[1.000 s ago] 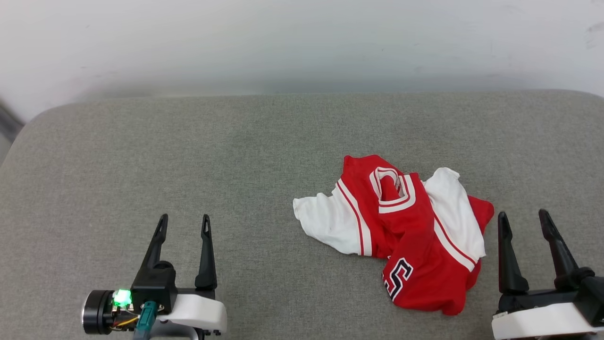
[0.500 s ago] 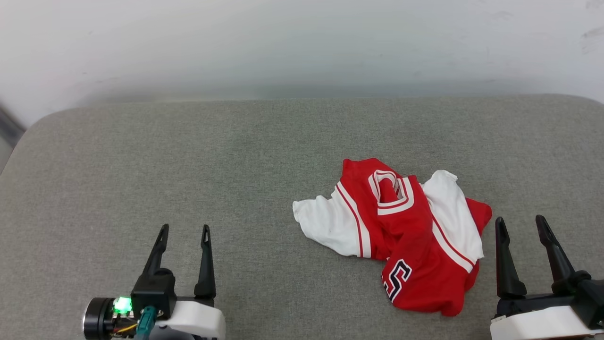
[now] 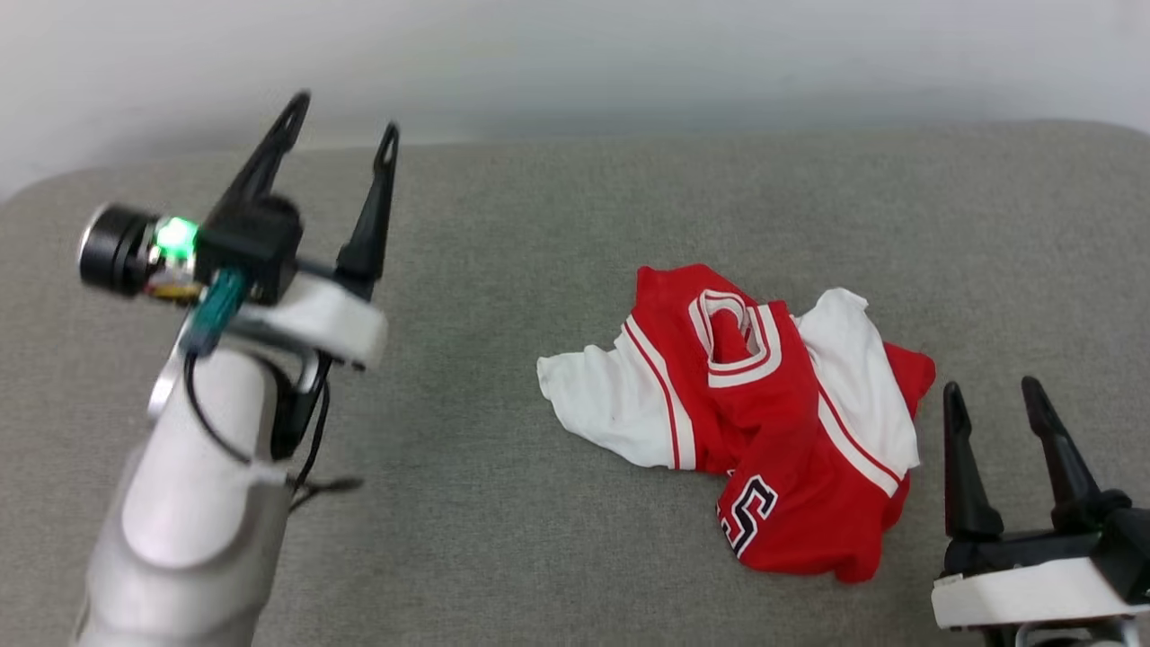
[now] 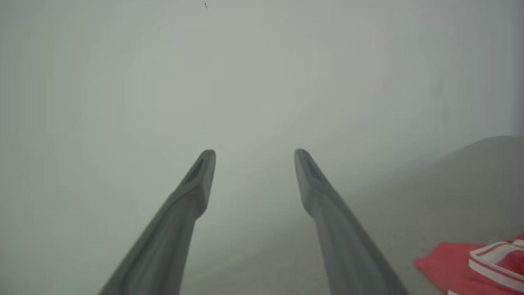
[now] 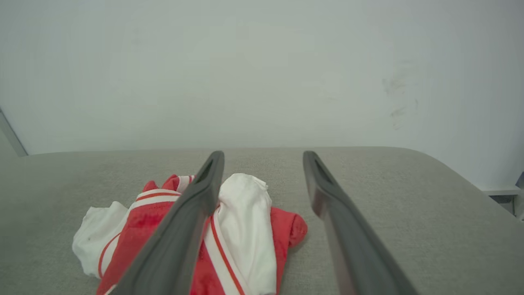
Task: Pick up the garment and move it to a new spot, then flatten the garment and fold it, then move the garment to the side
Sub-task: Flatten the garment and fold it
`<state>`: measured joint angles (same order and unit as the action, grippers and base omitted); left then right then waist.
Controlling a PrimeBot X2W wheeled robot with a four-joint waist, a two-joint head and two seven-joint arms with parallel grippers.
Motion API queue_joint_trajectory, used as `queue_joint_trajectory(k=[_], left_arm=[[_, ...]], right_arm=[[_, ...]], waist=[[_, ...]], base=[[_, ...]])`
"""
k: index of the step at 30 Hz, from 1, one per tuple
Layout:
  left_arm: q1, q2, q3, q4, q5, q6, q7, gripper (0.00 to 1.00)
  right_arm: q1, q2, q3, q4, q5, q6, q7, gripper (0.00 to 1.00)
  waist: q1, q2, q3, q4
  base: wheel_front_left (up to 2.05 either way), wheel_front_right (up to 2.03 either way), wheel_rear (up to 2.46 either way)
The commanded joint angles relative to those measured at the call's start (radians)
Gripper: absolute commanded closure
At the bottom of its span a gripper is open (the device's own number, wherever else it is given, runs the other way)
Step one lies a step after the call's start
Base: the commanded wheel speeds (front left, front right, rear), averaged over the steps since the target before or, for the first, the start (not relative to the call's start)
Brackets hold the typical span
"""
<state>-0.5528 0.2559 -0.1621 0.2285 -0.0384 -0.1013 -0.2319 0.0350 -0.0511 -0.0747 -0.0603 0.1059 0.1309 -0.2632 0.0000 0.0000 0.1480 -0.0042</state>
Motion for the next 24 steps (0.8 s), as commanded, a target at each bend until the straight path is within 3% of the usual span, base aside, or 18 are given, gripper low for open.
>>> queue_joint_trajectory(k=[1,5,8,14,24], left_arm=[[-0.054,0.004,-0.026,0.021,-0.015,-0.012,0.035,0.0],[-0.171,0.026,-0.102,0.069,-0.08,-0.027,0.162,0.0],[-0.243,0.055,-0.226,0.088,-0.189,-0.028,0.304,0.0],[-0.395,0.166,-0.493,0.074,-0.434,-0.027,0.607,0.0],[-0.576,0.288,-0.846,0.024,-0.734,-0.028,0.957,0.0]], right_arm=[[-0.021,0.002,-0.002,-0.004,-0.002,0.0,-0.002,0.0],[-0.044,0.002,-0.002,-0.009,0.003,0.0,-0.002,0.0],[-0.059,0.002,0.002,-0.012,0.006,0.0,-0.002,0.0],[-0.095,0.002,0.007,-0.015,0.008,0.0,-0.002,0.0],[-0.149,0.002,0.015,-0.021,0.022,0.0,-0.002,0.0]], waist=[[0.0,0.0,0.029,-0.012],[0.0,0.0,0.069,-0.024],[0.0,0.0,0.095,-0.036],[0.0,0.0,0.15,-0.058],[0.0,0.0,0.229,-0.105]], base=[[0.0,0.0,0.0],[0.0,0.0,0.0],[0.0,0.0,0.0],[0.0,0.0,0.0],[0.0,0.0,0.0]])
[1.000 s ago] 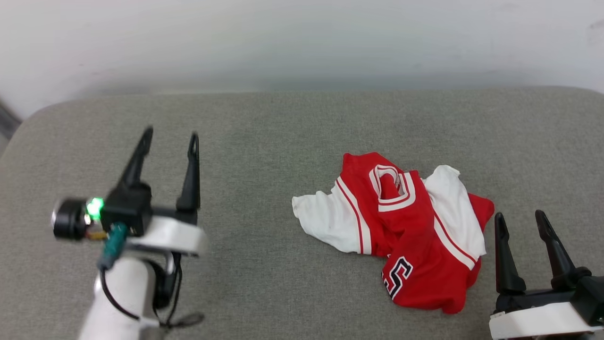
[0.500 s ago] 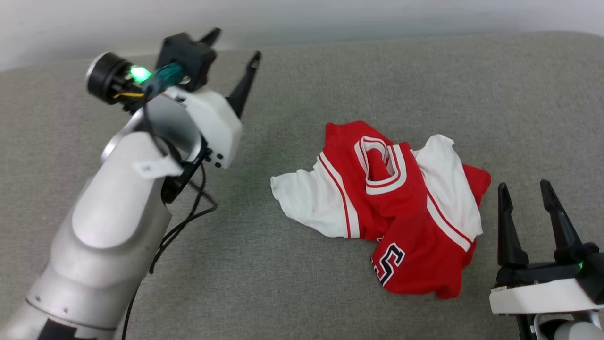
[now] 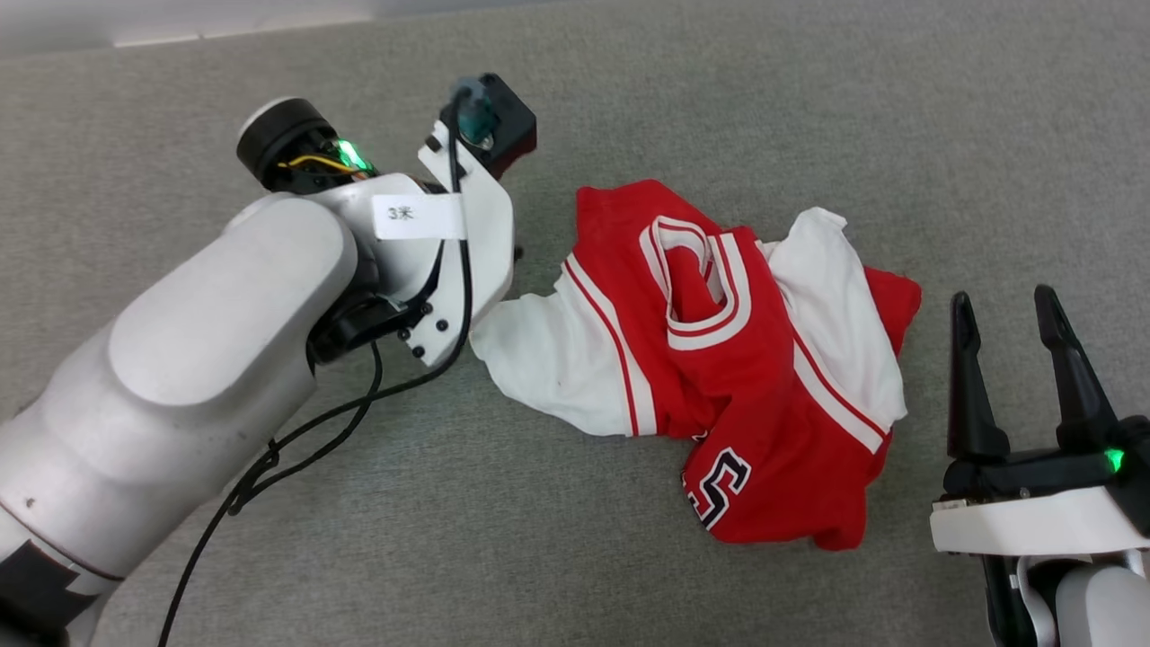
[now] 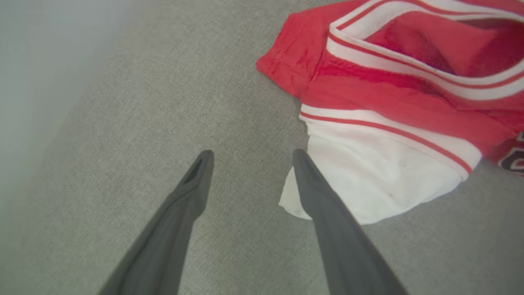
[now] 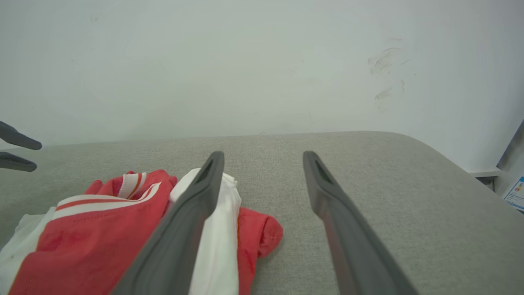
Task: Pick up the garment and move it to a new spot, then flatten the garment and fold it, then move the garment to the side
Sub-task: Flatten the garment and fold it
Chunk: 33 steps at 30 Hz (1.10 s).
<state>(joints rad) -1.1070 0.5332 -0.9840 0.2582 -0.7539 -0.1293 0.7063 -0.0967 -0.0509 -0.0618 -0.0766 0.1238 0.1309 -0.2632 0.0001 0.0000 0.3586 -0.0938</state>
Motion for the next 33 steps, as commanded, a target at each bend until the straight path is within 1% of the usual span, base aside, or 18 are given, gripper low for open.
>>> queue_joint_trajectory(k=[1,5,8,11,14,15,16,20,24,26,30,33], left_arm=[[-0.033,0.016,-0.054,-0.009,-0.039,0.0,0.039,0.0],[-0.066,0.04,-0.17,-0.005,-0.109,0.0,0.098,0.0],[-0.07,0.056,-0.25,-0.004,-0.139,0.0,0.136,0.0],[-0.043,0.067,-0.292,-0.009,-0.144,0.0,0.169,0.0],[-0.019,0.071,-0.302,-0.011,-0.136,0.0,0.183,0.0],[-0.011,0.072,-0.305,-0.013,-0.131,0.0,0.183,0.13],[-0.006,0.072,-0.307,-0.015,-0.13,0.0,0.182,1.0],[-0.009,0.077,-0.302,-0.034,-0.109,0.0,0.153,1.0],[-0.052,0.086,-0.295,-0.036,-0.13,0.0,0.071,1.0],[-0.061,0.102,-0.296,-0.029,-0.152,0.0,0.036,1.0],[-0.052,0.163,-0.295,-0.003,-0.196,0.0,-0.006,1.0],[-0.01,0.209,-0.293,0.035,-0.23,0.0,-0.023,1.0]], right_arm=[[-0.021,0.002,0.002,-0.004,0.007,0.0,-0.002,0.0],[-0.037,0.002,0.008,-0.001,0.016,0.0,-0.002,0.0],[-0.048,0.002,0.008,0.0,0.023,0.0,-0.002,0.0],[-0.053,0.002,0.006,0.003,0.027,0.0,-0.002,0.0],[-0.054,0.002,0.005,0.004,0.03,0.0,-0.002,0.0],[-0.055,0.002,0.004,0.006,0.031,0.0,-0.002,0.0],[-0.055,0.002,0.003,0.008,0.031,0.0,-0.002,0.0],[-0.037,0.002,-0.005,0.012,0.027,0.0,-0.002,0.0],[-0.015,0.002,-0.011,0.016,0.015,0.0,-0.002,0.0],[-0.003,0.002,-0.012,0.02,0.009,0.0,-0.002,0.0],[0.012,0.002,-0.012,0.019,0.004,0.0,-0.002,0.0],[0.02,0.001,-0.013,0.019,0.0,0.0,-0.002,0.0]], waist=[[-0.0001,0.0,0.025,-0.019],[-0.0001,0.0,0.051,-0.041],[-0.0001,0.0,0.065,-0.056],[-0.0001,0.0,0.073,-0.066],[-0.0001,0.0,0.076,-0.07],[-0.0001,0.0,0.076,-0.072],[-0.0001,0.0,0.074,-0.071],[-0.0001,0.0,0.047,-0.052],[-0.0001,0.0,-0.001,-0.012],[-0.0001,0.0,-0.025,0.008],[-0.0001,0.0,-0.059,0.038],[-0.0001,0.0,-0.072,0.049]], base=[[0.0,0.0,0.0],[0.0,0.0,0.0],[0.0,0.0,0.0],[0.0,0.0,0.0],[0.0,0.0,0.0],[0.0,0.0,0.0],[0.0,0.0,0.0],[0.0,0.0,0.0],[0.0,0.0,0.0],[0.0,0.0,0.0],[0.0,0.0,0.0],[0.0,0.0,0.0]])
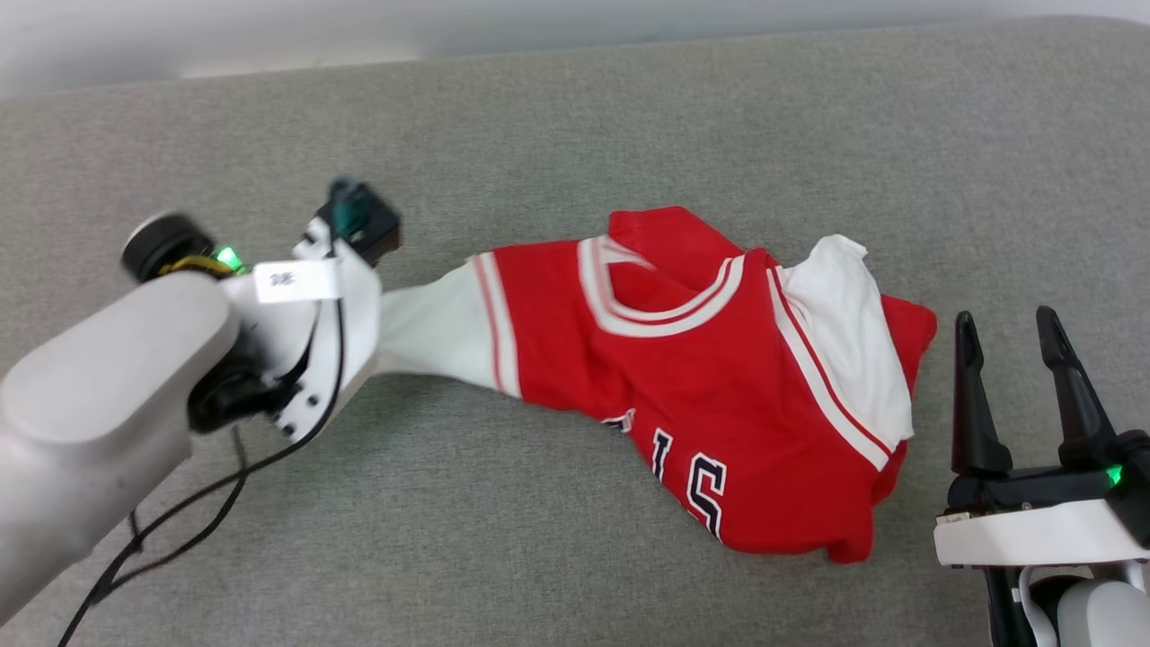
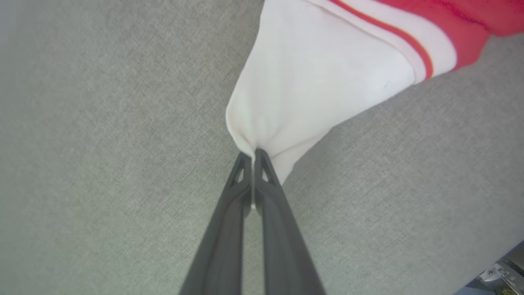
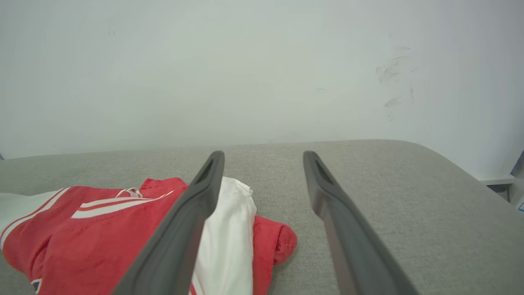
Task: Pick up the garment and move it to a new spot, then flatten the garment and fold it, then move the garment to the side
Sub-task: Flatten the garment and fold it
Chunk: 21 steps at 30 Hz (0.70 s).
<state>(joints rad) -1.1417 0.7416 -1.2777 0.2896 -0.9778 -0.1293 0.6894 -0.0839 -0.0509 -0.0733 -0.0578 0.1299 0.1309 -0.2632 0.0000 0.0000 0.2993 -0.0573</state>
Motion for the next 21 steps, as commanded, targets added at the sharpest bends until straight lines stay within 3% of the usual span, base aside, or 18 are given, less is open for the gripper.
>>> queue_joint_trajectory(k=[1,5,10,11,12,17,21], left_arm=[[0.039,0.012,0.002,0.019,-0.016,0.004,-0.01,1.0],[0.102,0.049,0.003,0.083,-0.044,0.02,-0.036,1.0],[0.168,0.042,0.007,0.146,-0.064,0.033,-0.094,1.0],[0.176,0.035,0.012,0.15,-0.061,0.037,-0.119,0.65],[0.185,0.028,0.018,0.156,-0.061,0.045,-0.147,0.0],[0.208,0.005,0.057,0.154,0.002,0.092,-0.375,0.0],[0.244,0.0,0.112,0.13,0.042,0.164,-0.593,0.0]], right_arm=[[0.007,0.002,-0.002,0.0,-0.007,0.0,-0.002,0.0],[0.018,0.001,0.001,-0.001,-0.011,0.0,-0.002,0.0],[0.026,0.002,0.002,0.004,-0.019,0.0,-0.002,0.0],[0.027,0.001,-0.002,0.005,-0.021,0.0,-0.002,0.0],[0.027,0.001,-0.008,0.005,-0.023,0.0,-0.002,0.0],[0.015,0.002,-0.038,-0.018,-0.059,0.0,-0.002,0.0],[-0.035,0.001,-0.07,-0.058,-0.111,0.0,-0.002,0.0]], waist=[[0.0,0.0,-0.015,0.014],[0.0,0.0,-0.019,0.013],[0.0,0.0,-0.031,0.008],[0.0,0.0,-0.036,0.01],[0.0,0.0,-0.043,0.011],[0.0,0.0,-0.088,0.028],[0.0,0.0,-0.113,0.044]], base=[[0.0,0.0,0.0],[0.0,0.0,0.0],[0.0,0.0,0.0],[0.0,0.0,0.0],[0.0,0.0,0.0],[0.0,0.0,0.0],[0.0,0.0,0.0]])
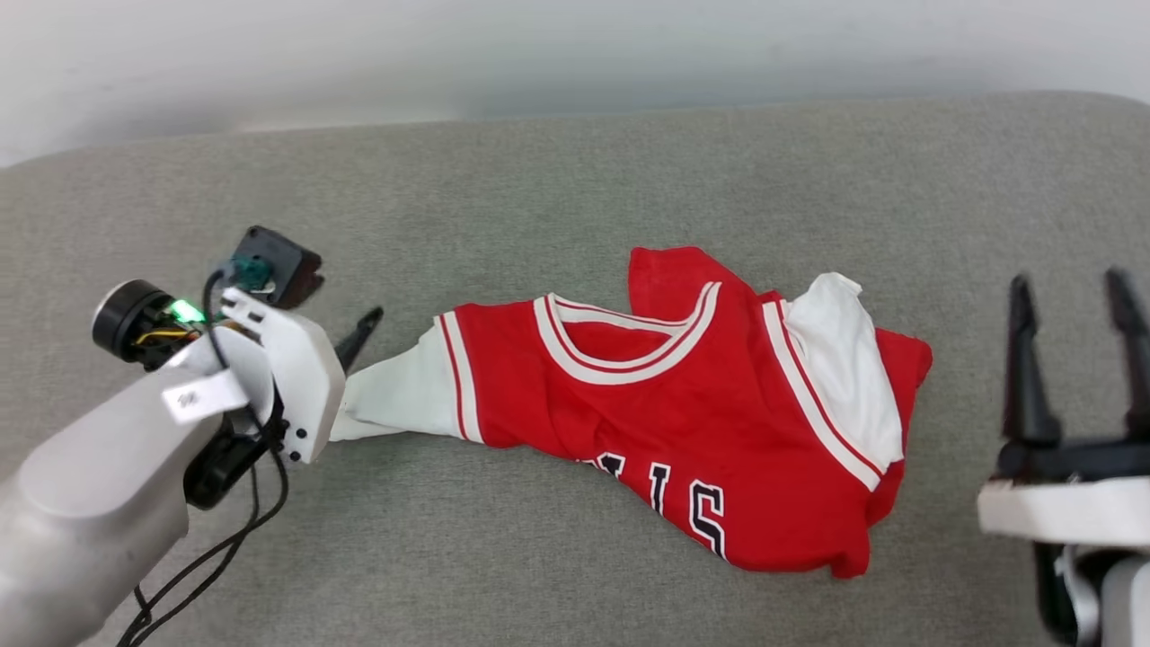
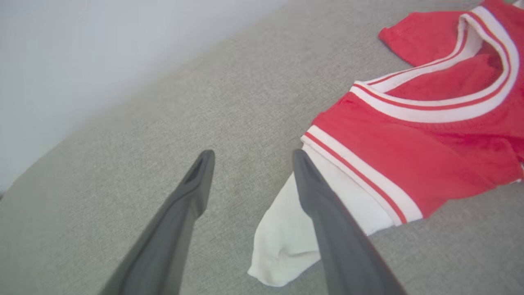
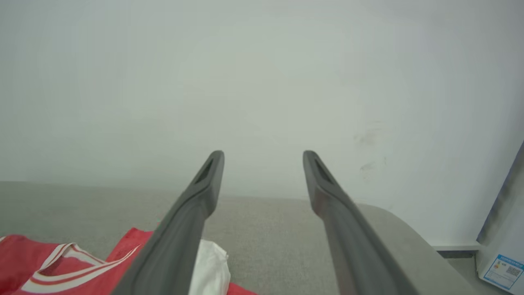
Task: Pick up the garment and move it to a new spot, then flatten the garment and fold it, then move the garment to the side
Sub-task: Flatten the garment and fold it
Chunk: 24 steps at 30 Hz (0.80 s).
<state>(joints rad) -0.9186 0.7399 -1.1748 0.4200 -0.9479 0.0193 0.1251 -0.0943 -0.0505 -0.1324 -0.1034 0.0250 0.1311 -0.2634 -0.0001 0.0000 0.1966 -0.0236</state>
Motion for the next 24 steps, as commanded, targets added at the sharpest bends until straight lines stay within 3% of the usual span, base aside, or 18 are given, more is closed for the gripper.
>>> queue_joint_trajectory(k=[1,7,13,18,24], left_arm=[[0.029,0.001,0.018,-0.008,0.022,0.035,-0.076,0.0],[0.121,0.001,0.088,-0.061,0.045,0.183,-0.314,0.0],[0.237,-0.023,0.22,-0.143,0.073,0.331,-0.39,0.0],[0.389,-0.067,0.424,-0.275,0.21,0.418,-0.39,0.0],[0.559,-0.151,0.625,-0.368,0.369,0.434,-0.39,0.0]], right_arm=[[-0.043,0.0,-0.016,-0.024,-0.026,-0.001,-0.002,0.0],[-0.17,-0.12,0.013,-0.036,-0.063,-0.001,-0.002,0.0],[-0.27,-0.306,0.143,0.077,-0.014,-0.001,0.01,0.0],[-0.367,-0.483,0.307,0.118,0.137,-0.001,0.187,0.0],[-0.474,-0.687,0.546,0.08,0.379,-0.001,0.496,0.0]], waist=[[0.0001,0.0,-0.013,0.013],[0.0001,0.0,-0.025,0.028],[0.0001,0.0,-0.029,0.045],[0.0001,0.0,-0.017,0.062],[0.0001,0.0,0.016,0.084]], base=[[0.0,0.0,0.0],[0.0,0.0,0.0],[0.0,0.0,0.0],[0.0,0.0,0.0],[0.0,0.0,0.0]])
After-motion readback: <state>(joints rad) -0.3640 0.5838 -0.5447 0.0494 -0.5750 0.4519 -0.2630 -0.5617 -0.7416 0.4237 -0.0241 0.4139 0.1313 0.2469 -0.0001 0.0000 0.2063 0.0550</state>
